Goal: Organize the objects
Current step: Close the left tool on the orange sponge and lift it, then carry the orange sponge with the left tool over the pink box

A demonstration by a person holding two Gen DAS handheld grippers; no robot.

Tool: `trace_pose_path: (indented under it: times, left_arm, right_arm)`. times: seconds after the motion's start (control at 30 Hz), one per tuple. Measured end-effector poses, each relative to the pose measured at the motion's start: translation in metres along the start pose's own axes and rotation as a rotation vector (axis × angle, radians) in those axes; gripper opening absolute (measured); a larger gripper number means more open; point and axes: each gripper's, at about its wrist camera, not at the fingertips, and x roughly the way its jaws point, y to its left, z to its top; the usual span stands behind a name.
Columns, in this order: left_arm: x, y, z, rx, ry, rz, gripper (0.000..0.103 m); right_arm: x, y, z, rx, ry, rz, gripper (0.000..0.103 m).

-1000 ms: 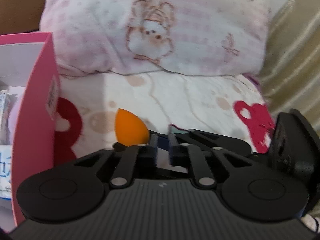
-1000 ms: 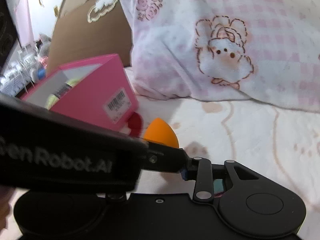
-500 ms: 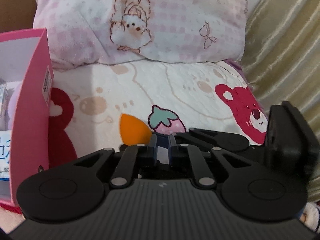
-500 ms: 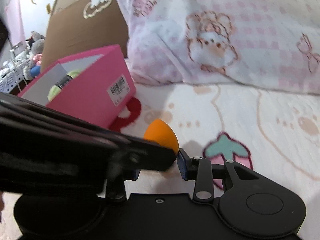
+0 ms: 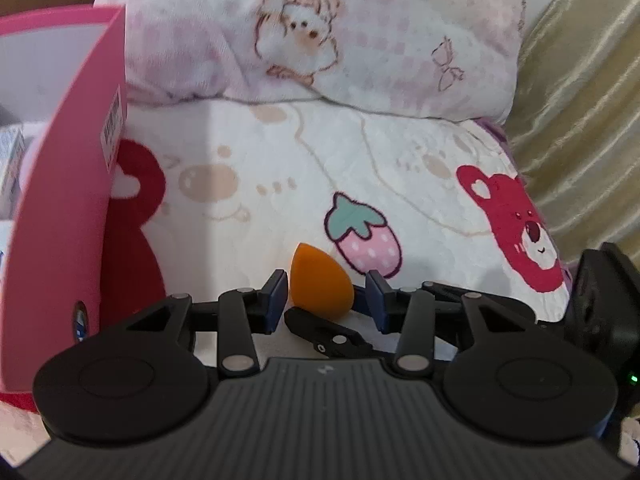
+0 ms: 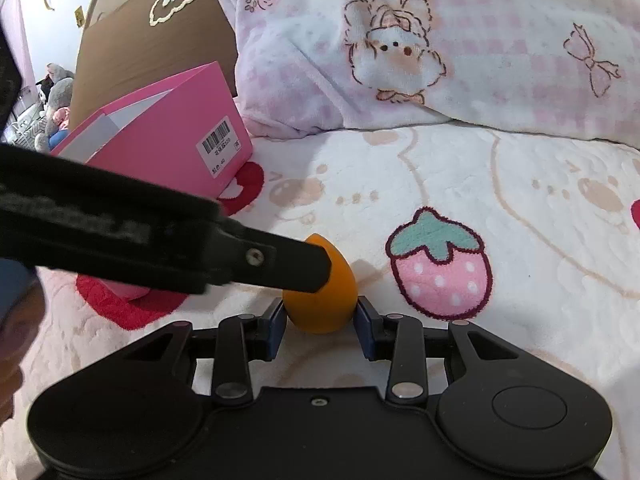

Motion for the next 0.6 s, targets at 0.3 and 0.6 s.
trace_pose_path:
  times: [0.3,0.6]
  left_arm:
    - [0.014,0.008,-0.013,-0.018,-0.006,-0.007,0.025]
    - [0.005,0.003,-0.028,-0.029,-0.050,0.009,0.025]
  right_arm:
    - [0.005,-0.003,-0.002,-0.019,0.001,0.024,0.044]
    - [0.002,0.016,-0.008,-0.090,-0.018,-0.039,0.045]
